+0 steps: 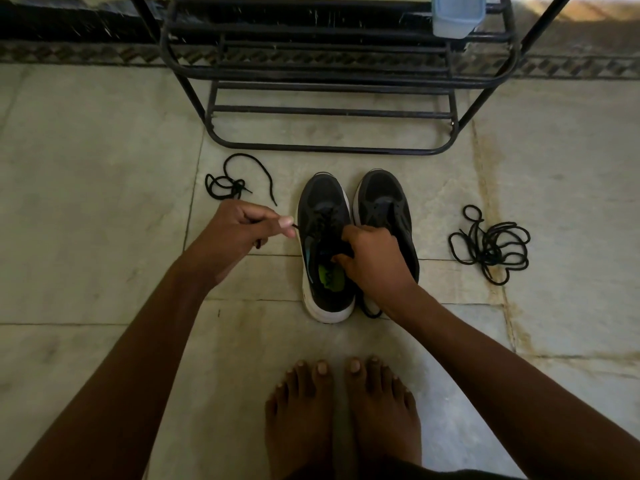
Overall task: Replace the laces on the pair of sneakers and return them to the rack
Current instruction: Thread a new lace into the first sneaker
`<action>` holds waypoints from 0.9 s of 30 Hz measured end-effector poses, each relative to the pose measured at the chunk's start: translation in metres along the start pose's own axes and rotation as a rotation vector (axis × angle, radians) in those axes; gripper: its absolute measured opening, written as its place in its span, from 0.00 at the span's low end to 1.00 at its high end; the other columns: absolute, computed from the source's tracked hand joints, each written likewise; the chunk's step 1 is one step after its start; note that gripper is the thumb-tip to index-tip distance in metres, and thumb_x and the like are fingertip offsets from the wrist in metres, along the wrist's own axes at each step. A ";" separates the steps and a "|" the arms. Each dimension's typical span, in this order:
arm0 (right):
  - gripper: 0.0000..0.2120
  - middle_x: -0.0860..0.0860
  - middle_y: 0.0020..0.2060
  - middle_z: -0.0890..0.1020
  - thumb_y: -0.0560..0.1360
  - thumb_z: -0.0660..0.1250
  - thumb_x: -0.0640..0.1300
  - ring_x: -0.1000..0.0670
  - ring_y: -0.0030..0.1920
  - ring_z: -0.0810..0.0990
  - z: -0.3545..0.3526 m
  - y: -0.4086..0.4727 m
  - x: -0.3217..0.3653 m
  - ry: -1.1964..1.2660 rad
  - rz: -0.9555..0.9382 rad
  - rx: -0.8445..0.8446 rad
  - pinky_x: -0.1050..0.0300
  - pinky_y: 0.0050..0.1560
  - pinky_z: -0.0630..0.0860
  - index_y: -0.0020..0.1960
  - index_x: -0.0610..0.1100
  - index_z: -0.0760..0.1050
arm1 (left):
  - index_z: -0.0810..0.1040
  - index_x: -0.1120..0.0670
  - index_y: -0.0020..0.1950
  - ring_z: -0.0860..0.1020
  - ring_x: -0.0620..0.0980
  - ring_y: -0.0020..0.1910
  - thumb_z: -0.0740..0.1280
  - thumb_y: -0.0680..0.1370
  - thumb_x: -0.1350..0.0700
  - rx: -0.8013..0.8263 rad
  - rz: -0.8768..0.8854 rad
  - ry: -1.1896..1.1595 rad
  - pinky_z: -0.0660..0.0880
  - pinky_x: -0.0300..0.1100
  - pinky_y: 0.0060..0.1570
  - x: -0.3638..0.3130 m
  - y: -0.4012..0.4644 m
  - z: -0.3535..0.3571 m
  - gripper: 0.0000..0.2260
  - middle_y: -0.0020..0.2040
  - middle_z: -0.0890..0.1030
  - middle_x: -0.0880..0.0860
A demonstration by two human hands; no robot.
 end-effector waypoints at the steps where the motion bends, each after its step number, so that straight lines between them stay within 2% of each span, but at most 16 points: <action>1: 0.13 0.43 0.52 0.84 0.78 0.71 0.46 0.42 0.52 0.83 0.000 0.000 0.001 -0.001 0.001 0.003 0.46 0.59 0.80 0.59 0.40 0.78 | 0.88 0.56 0.47 0.74 0.67 0.41 0.75 0.75 0.49 0.038 -0.007 -0.016 0.68 0.53 0.44 0.001 -0.001 0.000 0.11 0.46 0.87 0.58; 2: 0.13 0.43 0.52 0.84 0.78 0.71 0.46 0.42 0.52 0.83 -0.001 0.000 0.001 0.000 0.002 0.005 0.46 0.59 0.80 0.59 0.40 0.78 | 0.88 0.56 0.48 0.72 0.68 0.40 0.75 0.75 0.48 0.075 -0.015 -0.031 0.67 0.53 0.43 0.001 -0.002 0.000 0.12 0.47 0.87 0.59; 4: 0.14 0.43 0.52 0.84 0.78 0.72 0.47 0.43 0.52 0.83 -0.002 0.001 0.001 0.004 0.008 0.024 0.47 0.58 0.80 0.59 0.40 0.78 | 0.88 0.55 0.50 0.68 0.62 0.37 0.74 0.76 0.48 0.130 -0.010 -0.015 0.68 0.48 0.40 -0.001 -0.006 0.000 0.11 0.45 0.85 0.62; 6: 0.15 0.44 0.52 0.83 0.77 0.73 0.48 0.44 0.51 0.83 -0.004 0.000 0.000 0.014 0.030 0.055 0.49 0.57 0.80 0.60 0.41 0.78 | 0.88 0.56 0.51 0.71 0.58 0.37 0.72 0.79 0.52 0.166 -0.007 0.049 0.70 0.41 0.40 -0.003 -0.008 -0.001 0.09 0.40 0.81 0.61; 8: 0.14 0.45 0.49 0.83 0.76 0.75 0.48 0.45 0.49 0.83 -0.007 -0.001 0.000 0.026 0.075 0.066 0.51 0.55 0.81 0.57 0.43 0.77 | 0.88 0.56 0.50 0.80 0.48 0.44 0.70 0.79 0.57 0.152 -0.003 0.112 0.74 0.36 0.46 -0.008 -0.011 -0.002 0.07 0.44 0.84 0.52; 10: 0.11 0.47 0.44 0.80 0.75 0.75 0.45 0.46 0.44 0.81 -0.011 -0.002 0.001 0.022 0.115 0.056 0.50 0.52 0.82 0.51 0.44 0.76 | 0.88 0.54 0.47 0.81 0.44 0.55 0.70 0.77 0.52 0.107 0.012 0.172 0.74 0.36 0.55 -0.016 -0.012 -0.002 0.08 0.52 0.84 0.50; 12: 0.09 0.47 0.43 0.80 0.74 0.76 0.42 0.46 0.41 0.82 -0.019 -0.002 0.002 0.059 0.150 0.069 0.49 0.49 0.84 0.48 0.44 0.76 | 0.87 0.51 0.42 0.80 0.42 0.58 0.70 0.76 0.47 0.053 0.033 0.262 0.72 0.41 0.60 -0.024 -0.011 -0.001 0.10 0.53 0.83 0.47; 15: 0.09 0.47 0.37 0.84 0.73 0.77 0.41 0.50 0.31 0.84 -0.040 -0.003 0.006 0.297 0.205 0.153 0.58 0.37 0.83 0.49 0.45 0.78 | 0.83 0.52 0.40 0.82 0.43 0.51 0.67 0.81 0.48 0.017 0.089 0.410 0.74 0.43 0.57 -0.036 -0.009 0.002 0.13 0.45 0.84 0.47; 18: 0.05 0.48 0.33 0.85 0.77 0.73 0.41 0.55 0.25 0.80 -0.068 -0.007 0.008 0.487 0.158 0.175 0.67 0.29 0.75 0.52 0.45 0.79 | 0.82 0.54 0.41 0.83 0.47 0.41 0.62 0.85 0.52 0.017 0.123 0.463 0.78 0.45 0.54 -0.046 -0.008 0.006 0.16 0.38 0.84 0.47; 21: 0.02 0.45 0.34 0.85 0.79 0.70 0.40 0.52 0.27 0.78 -0.088 -0.008 0.006 0.673 0.038 0.132 0.64 0.28 0.73 0.51 0.43 0.82 | 0.81 0.44 0.42 0.83 0.43 0.37 0.62 0.85 0.52 -0.019 0.198 0.568 0.79 0.40 0.45 -0.051 -0.009 0.008 0.14 0.34 0.83 0.46; 23: 0.04 0.44 0.35 0.85 0.80 0.69 0.39 0.48 0.30 0.79 -0.094 -0.008 0.004 0.783 -0.012 0.105 0.60 0.29 0.74 0.50 0.40 0.83 | 0.82 0.42 0.48 0.82 0.41 0.37 0.65 0.84 0.52 -0.061 0.284 0.688 0.78 0.36 0.42 -0.056 -0.012 0.008 0.09 0.33 0.82 0.44; 25: 0.05 0.42 0.37 0.85 0.80 0.68 0.38 0.46 0.32 0.80 -0.100 -0.008 0.004 0.890 -0.056 0.074 0.58 0.31 0.75 0.51 0.37 0.83 | 0.85 0.48 0.53 0.83 0.42 0.38 0.67 0.83 0.55 -0.077 0.317 0.617 0.80 0.37 0.40 -0.063 -0.014 0.009 0.07 0.34 0.83 0.44; 27: 0.07 0.41 0.38 0.85 0.81 0.66 0.37 0.45 0.33 0.81 -0.104 -0.008 0.005 1.008 -0.090 0.025 0.56 0.33 0.76 0.51 0.36 0.82 | 0.85 0.55 0.56 0.84 0.47 0.38 0.67 0.82 0.60 -0.027 0.277 0.366 0.80 0.38 0.39 -0.067 -0.015 0.012 0.08 0.37 0.85 0.50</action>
Point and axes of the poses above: each hand's wrist, its own y-axis towards the middle knuckle, its own z-axis out of the palm, x = y × z, the point moved 1 cm from there along y, towards the middle knuckle
